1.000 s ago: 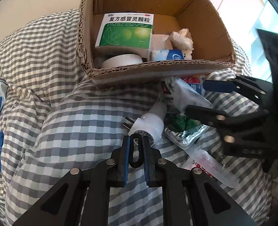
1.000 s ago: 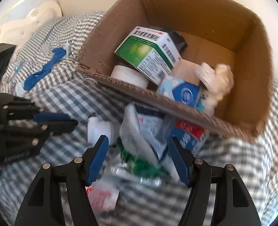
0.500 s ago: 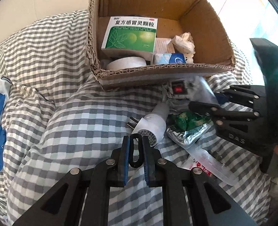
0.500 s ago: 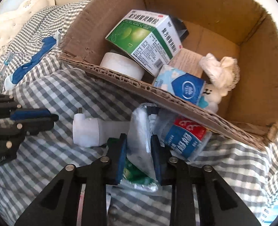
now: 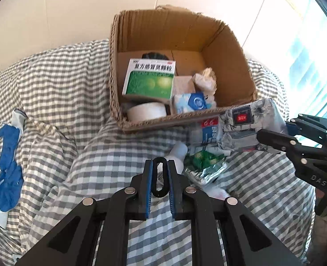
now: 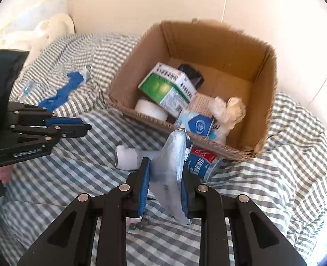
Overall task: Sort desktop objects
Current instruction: 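Carry both items into the cardboard box and release them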
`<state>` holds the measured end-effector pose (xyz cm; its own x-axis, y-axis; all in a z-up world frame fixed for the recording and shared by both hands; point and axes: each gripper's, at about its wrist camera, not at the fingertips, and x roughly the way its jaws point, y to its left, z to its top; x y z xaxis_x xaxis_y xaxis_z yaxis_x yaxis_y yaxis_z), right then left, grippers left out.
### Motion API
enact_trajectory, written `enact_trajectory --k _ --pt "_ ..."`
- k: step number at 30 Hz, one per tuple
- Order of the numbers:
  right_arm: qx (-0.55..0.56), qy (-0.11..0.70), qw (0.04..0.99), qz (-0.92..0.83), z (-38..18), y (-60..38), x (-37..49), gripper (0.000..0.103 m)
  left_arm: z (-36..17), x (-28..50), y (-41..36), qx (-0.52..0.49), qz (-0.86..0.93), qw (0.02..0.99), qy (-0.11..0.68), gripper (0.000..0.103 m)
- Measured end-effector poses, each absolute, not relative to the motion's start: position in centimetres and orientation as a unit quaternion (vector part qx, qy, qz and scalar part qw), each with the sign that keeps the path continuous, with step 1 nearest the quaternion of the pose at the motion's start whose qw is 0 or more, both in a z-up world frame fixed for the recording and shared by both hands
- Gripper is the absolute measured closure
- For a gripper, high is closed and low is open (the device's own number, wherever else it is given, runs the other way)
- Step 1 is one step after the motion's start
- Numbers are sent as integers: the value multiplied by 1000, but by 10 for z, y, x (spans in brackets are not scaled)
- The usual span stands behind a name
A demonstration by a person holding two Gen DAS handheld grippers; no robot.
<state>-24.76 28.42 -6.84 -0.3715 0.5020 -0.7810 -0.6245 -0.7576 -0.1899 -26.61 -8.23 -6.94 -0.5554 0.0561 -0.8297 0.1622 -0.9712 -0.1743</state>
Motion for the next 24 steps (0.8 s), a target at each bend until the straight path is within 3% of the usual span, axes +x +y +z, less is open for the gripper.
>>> enact_trajectory --k 13,24 --pt "-376 55 361 852 -4 301 -240 80 -18 -317 -81 417 -904 20 96 90" --pt "-329 67 364 869 22 361 -262 80 -16 -390 -98 397 -911 24 110 90"
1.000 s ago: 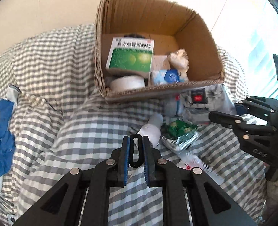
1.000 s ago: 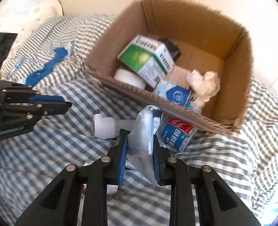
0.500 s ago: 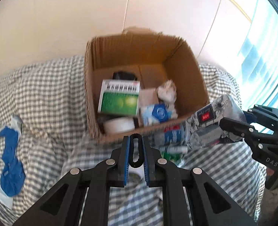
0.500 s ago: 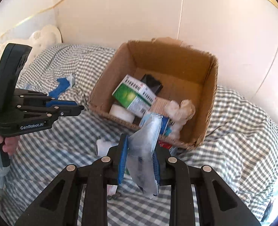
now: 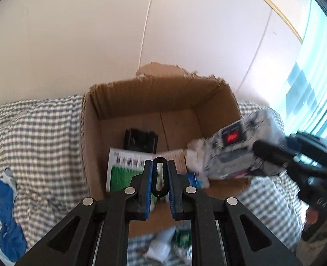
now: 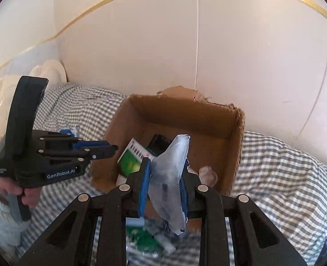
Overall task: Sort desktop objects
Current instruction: 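Carry both items into the cardboard box and release them, then grasp the green sachets with the right gripper while the left gripper grasps the white plug adapter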
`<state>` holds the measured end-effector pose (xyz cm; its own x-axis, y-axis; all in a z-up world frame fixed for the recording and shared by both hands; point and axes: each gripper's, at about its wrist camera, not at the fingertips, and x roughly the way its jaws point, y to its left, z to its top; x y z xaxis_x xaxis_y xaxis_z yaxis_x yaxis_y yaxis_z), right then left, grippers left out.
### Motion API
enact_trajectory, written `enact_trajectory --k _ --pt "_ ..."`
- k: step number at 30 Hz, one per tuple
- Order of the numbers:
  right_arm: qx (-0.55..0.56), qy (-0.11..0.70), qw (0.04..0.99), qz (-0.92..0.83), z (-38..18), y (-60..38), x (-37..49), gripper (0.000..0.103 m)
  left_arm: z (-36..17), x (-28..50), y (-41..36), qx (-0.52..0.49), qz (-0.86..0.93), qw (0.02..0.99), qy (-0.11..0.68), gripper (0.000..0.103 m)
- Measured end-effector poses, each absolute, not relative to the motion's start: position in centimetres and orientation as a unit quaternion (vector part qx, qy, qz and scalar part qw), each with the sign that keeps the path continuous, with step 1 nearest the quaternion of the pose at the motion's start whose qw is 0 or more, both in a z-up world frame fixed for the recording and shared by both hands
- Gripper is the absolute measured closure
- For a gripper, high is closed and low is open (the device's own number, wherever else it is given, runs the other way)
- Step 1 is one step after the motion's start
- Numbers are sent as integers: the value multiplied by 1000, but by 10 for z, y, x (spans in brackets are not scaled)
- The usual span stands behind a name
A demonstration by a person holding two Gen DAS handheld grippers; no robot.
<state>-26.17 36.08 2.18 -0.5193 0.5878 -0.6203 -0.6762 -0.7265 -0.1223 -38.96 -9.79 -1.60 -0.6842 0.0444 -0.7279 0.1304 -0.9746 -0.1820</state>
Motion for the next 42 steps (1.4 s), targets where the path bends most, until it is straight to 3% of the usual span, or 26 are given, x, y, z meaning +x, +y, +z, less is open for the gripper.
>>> enact_trajectory --k 7,10,11,12,13,15,29,42 --pt "-327 101 363 867 -3 424 -279 80 -39 -439 -112 393 -913 31 111 90" --pt "-326 101 362 868 -4 440 -280 67 -46 -450 -114 389 -916 37 93 83" --pt "-323 94 367 867 -2 442 -281 57 -46 -452 -112 387 -917 40 89 76" --pt "-320 90 370 868 -1 444 -280 50 -47 -453 -113 384 -918 41 89 55" --pt "-315 89 373 868 1 446 -279 50 -48 -454 -113 383 -918 42 90 28" --pt "-301 97 373 872 6 449 -276 49 -45 -450 -112 363 -926 45 93 13" --pt "-265 101 412 866 23 400 -232 46 -15 -375 -102 369 -925 75 49 11" --pt "-381 121 378 835 -54 328 -205 46 -90 -295 -73 448 -886 103 51 10"
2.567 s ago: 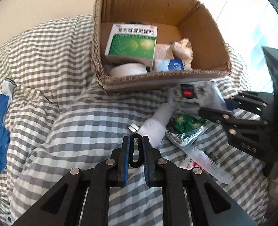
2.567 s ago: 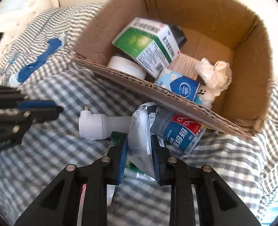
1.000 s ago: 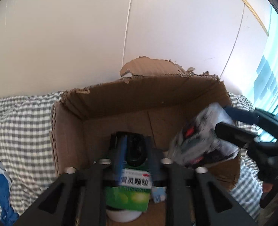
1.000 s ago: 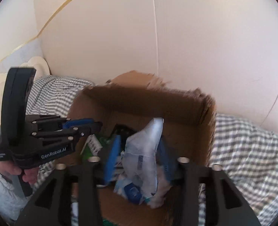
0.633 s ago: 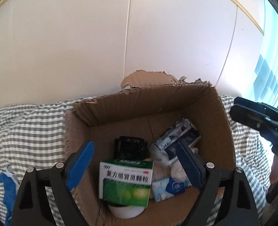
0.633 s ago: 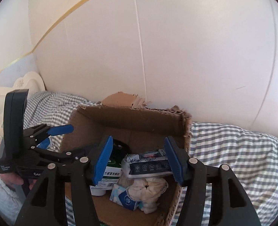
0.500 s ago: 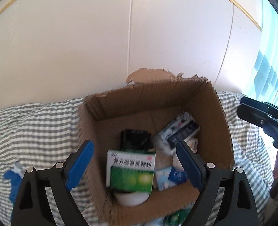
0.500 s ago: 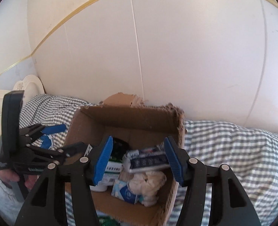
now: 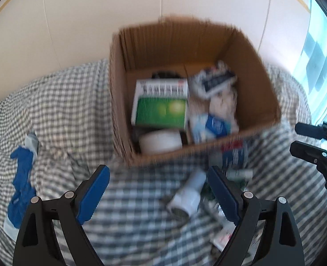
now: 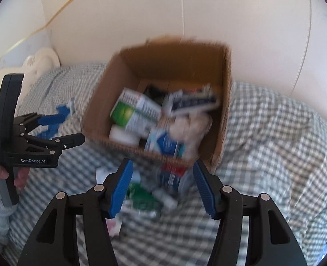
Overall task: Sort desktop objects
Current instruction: 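Grasp the green sachets with the right gripper while the left gripper grasps the white plug adapter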
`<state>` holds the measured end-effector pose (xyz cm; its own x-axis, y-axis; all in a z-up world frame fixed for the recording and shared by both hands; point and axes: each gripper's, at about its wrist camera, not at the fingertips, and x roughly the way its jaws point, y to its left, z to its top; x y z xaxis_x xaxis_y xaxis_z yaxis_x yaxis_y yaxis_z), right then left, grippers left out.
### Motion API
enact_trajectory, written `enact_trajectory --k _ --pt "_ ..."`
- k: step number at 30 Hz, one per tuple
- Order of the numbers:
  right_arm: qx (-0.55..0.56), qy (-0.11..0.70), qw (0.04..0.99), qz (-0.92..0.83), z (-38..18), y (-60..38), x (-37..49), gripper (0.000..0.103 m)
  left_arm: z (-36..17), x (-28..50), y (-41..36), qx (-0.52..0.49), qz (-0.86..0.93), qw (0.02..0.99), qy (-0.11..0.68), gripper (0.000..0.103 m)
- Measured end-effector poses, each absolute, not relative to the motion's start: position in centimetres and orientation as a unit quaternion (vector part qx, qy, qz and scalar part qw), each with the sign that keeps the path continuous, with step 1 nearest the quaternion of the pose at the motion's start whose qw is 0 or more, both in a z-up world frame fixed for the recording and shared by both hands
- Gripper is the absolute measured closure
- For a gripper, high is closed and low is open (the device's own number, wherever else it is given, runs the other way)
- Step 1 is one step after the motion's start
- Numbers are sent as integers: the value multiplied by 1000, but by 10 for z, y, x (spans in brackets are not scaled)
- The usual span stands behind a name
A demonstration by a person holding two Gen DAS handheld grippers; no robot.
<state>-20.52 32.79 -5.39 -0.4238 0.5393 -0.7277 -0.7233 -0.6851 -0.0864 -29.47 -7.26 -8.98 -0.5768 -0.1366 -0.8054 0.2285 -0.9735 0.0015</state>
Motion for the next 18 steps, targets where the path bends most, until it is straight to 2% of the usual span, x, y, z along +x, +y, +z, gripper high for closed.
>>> enact_trajectory --k 7,13,18 --pt "-439 138 365 809 -101 323 -207 46 -138 -305 -52 520 -852 61 26 10" --pt "-492 115 341 792 -121 323 -230 46 -153 -310 -44 537 -842 53 -1 10" --pt "-540 111 310 775 -147 331 -253 46 -166 -312 -55 560 -826 69 20 10"
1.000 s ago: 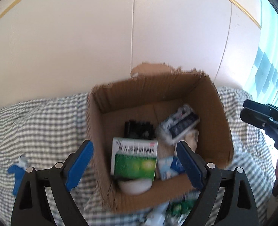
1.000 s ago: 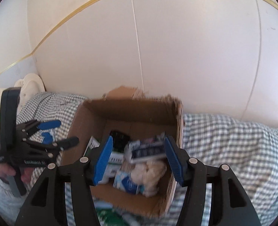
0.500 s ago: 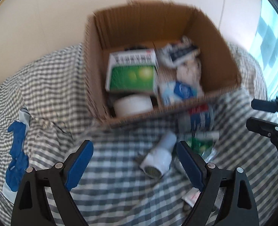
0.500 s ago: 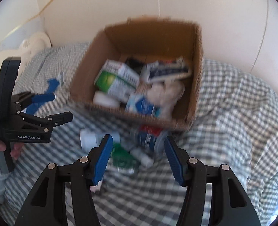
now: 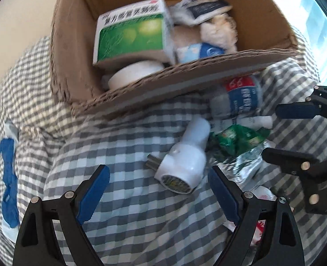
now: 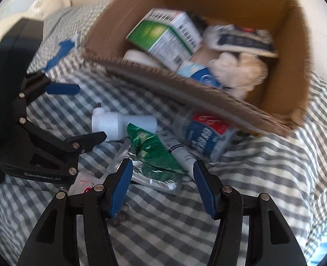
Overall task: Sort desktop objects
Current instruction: 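Grasp the green sachets with the right gripper while the left gripper grasps the white plug adapter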
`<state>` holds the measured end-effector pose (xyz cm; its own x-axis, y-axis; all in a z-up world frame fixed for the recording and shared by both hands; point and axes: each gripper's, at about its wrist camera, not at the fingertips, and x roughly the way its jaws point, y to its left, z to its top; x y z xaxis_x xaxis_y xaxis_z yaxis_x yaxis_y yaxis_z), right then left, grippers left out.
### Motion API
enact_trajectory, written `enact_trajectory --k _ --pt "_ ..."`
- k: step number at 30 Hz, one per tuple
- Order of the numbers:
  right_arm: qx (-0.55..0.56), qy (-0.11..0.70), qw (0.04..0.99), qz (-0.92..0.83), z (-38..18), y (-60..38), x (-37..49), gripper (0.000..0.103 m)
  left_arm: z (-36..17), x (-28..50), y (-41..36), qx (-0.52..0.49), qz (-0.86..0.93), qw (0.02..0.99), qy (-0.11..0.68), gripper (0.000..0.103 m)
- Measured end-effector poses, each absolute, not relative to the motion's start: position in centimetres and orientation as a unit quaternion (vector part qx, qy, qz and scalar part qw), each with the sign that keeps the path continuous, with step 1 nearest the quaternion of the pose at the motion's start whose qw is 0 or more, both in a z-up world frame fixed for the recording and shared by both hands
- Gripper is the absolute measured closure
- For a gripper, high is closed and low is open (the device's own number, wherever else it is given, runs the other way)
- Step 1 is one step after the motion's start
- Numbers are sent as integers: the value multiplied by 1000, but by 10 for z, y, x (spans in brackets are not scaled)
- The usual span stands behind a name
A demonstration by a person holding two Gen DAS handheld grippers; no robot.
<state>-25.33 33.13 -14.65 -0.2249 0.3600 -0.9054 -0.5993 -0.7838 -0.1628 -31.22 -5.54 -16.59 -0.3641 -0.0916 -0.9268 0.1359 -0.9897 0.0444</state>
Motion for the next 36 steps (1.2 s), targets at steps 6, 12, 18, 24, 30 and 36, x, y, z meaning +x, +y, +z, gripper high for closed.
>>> enact_trajectory --k 6,12,18,24,30,36 --pt "-584 81 295 752 -174 337 -280 46 -173 -312 -64 568 -819 63 50 10" --pt "-610 73 282 737 -196 342 -293 63 -176 -312 -64 572 -817 60 53 10" --pt "-585 60 304 750 -180 330 -284 69 -172 -309 -58 569 -820 56 45 10" --pt "-484 108 336 801 -122 317 -246 69 -166 -312 -28 568 -823 33 -9 10" --pt "-436 172 352 810 -109 315 -205 69 -166 -328 -5 559 -824 5 -98 10" --pt "-424 186 343 817 -108 320 -200 68 -180 -341 -12 591 -800 1 -109 38"
